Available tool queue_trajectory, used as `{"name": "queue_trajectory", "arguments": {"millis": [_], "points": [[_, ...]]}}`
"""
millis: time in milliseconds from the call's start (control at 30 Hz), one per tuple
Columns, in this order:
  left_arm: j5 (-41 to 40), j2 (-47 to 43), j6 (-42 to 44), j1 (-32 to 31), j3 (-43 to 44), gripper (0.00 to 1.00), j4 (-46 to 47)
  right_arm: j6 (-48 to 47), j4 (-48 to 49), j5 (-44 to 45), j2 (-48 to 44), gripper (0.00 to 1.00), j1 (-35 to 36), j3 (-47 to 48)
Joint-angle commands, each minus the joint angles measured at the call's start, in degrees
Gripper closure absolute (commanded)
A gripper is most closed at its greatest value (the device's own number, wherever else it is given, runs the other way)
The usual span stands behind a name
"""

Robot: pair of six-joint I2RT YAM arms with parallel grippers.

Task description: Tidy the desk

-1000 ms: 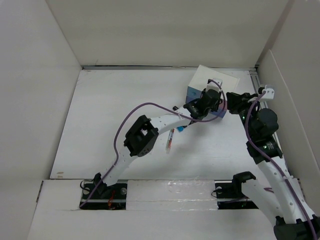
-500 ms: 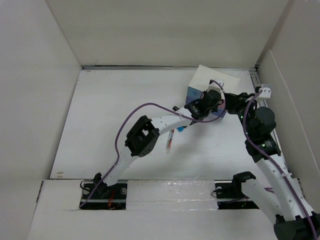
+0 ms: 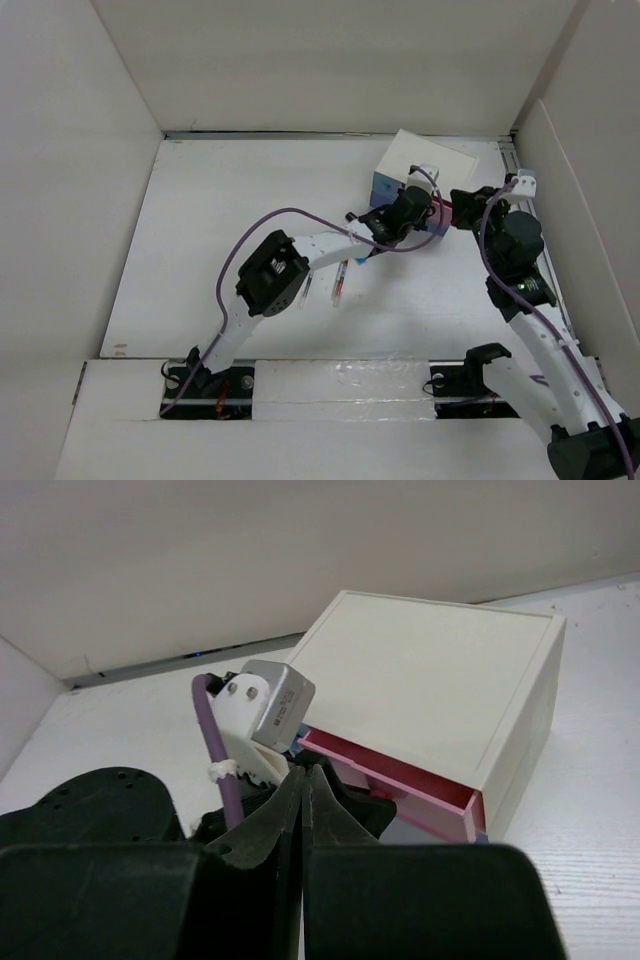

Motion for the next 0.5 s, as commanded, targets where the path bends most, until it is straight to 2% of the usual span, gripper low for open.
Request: {"name": "queue_trajectory", "arguments": {"millis": [0, 467], "points": [[0.56, -6.66, -0.3, 0.17, -3.07, 1.0, 1.95, -0.11, 2.51, 1.25, 0.35, 1.0, -0.25, -0.93], [1.52, -12.28, -0.39, -0.89, -12.12, 1.0, 3.62, 0.51, 4.36, 0.72, 9.05, 1.0, -1.3, -3.31]]}}
